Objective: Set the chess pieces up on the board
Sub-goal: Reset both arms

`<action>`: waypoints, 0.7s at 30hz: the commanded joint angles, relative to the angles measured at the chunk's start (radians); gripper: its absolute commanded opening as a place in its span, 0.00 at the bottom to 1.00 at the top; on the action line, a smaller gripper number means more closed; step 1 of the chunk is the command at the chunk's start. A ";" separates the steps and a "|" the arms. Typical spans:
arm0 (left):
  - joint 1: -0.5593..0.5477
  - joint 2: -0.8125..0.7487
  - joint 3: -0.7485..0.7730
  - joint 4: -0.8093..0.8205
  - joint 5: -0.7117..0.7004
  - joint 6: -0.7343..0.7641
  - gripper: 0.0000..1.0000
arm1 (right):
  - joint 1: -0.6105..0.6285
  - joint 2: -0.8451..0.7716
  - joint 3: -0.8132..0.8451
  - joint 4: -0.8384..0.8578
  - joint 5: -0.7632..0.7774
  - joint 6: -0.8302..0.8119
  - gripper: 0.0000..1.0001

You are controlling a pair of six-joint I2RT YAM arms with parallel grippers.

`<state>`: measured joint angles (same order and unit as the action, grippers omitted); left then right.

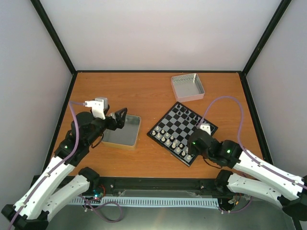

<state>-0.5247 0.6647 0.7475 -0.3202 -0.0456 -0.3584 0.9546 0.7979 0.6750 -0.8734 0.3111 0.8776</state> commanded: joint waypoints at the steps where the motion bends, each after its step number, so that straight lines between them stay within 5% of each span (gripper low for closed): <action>1: -0.005 -0.043 0.090 -0.068 -0.053 0.011 1.00 | 0.009 -0.037 0.152 -0.118 0.165 -0.052 0.48; 14: -0.005 -0.225 0.218 -0.268 -0.306 0.039 1.00 | 0.009 -0.143 0.465 -0.239 0.497 -0.257 0.98; 21: -0.004 -0.311 0.315 -0.350 -0.385 0.071 1.00 | 0.009 -0.201 0.556 -0.301 0.674 -0.318 1.00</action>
<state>-0.5247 0.3893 0.9928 -0.6052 -0.3569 -0.3283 0.9562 0.6205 1.1934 -1.1088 0.8265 0.6086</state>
